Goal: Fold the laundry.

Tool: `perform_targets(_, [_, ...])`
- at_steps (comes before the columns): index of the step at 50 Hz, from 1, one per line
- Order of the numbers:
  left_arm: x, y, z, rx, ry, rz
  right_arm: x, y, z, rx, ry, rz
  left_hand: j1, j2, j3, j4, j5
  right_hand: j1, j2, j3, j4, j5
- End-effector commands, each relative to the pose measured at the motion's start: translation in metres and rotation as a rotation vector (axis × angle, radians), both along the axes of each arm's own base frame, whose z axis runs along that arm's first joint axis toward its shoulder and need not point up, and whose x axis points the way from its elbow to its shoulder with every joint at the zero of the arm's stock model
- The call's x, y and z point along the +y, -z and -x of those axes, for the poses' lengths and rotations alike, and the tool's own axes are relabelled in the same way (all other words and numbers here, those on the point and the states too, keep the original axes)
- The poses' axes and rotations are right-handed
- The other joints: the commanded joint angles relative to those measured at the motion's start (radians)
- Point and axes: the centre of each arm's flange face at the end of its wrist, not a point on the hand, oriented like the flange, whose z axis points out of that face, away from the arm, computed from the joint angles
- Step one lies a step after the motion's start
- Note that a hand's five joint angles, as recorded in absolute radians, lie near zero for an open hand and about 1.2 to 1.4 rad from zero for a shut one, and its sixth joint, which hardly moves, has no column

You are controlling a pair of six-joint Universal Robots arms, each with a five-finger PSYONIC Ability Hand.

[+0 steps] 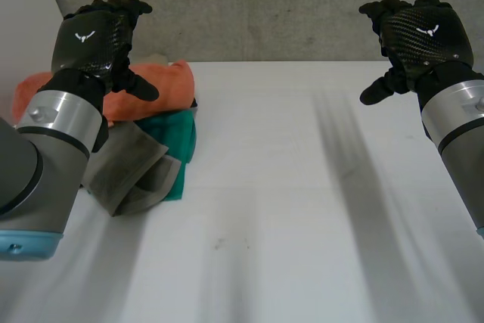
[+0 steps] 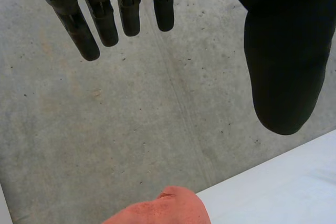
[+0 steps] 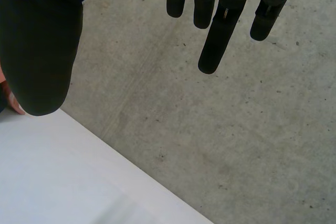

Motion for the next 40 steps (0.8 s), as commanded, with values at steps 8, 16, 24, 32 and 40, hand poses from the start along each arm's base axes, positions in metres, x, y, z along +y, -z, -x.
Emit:
perform_targets(8, [-0.109, 0.059, -0.029, -0.079, 0.016, -0.109, -0.003, 0.001, 0.001, 0.011, 0.004, 0.024, -0.075, -0.08, -0.077, -0.079, -0.077, -0.088, -0.094, -0.504, -0.1, -0.098])
perform_targets(16, [-0.159, 0.108, -0.038, -0.272, -0.022, -0.103, -0.004, 0.005, 0.0, 0.021, 0.003, 0.015, -0.016, -0.021, -0.018, -0.02, -0.018, -0.088, -0.094, -0.504, -0.1, -0.098])
perform_targets(24, [-0.184, 0.137, -0.043, -0.506, -0.065, -0.031, -0.007, 0.01, -0.001, 0.027, 0.005, 0.004, 0.261, 0.256, 0.259, 0.257, 0.26, -0.088, -0.094, -0.504, -0.1, -0.098])
perform_targets(32, [-0.173, 0.111, -0.033, -0.424, -0.05, 0.01, -0.01, 0.016, -0.002, 0.034, 0.006, -0.011, 1.122, 1.118, 1.121, 1.119, 1.121, -0.088, -0.094, -0.504, -0.1, -0.098])
perform_targets(40, [-0.111, 0.008, 0.0, -0.194, 0.06, 0.152, -0.01, 0.018, -0.002, 0.037, 0.005, -0.02, 1.122, 1.118, 1.121, 1.119, 1.121, -0.088, -0.094, -0.504, -0.1, -0.098])
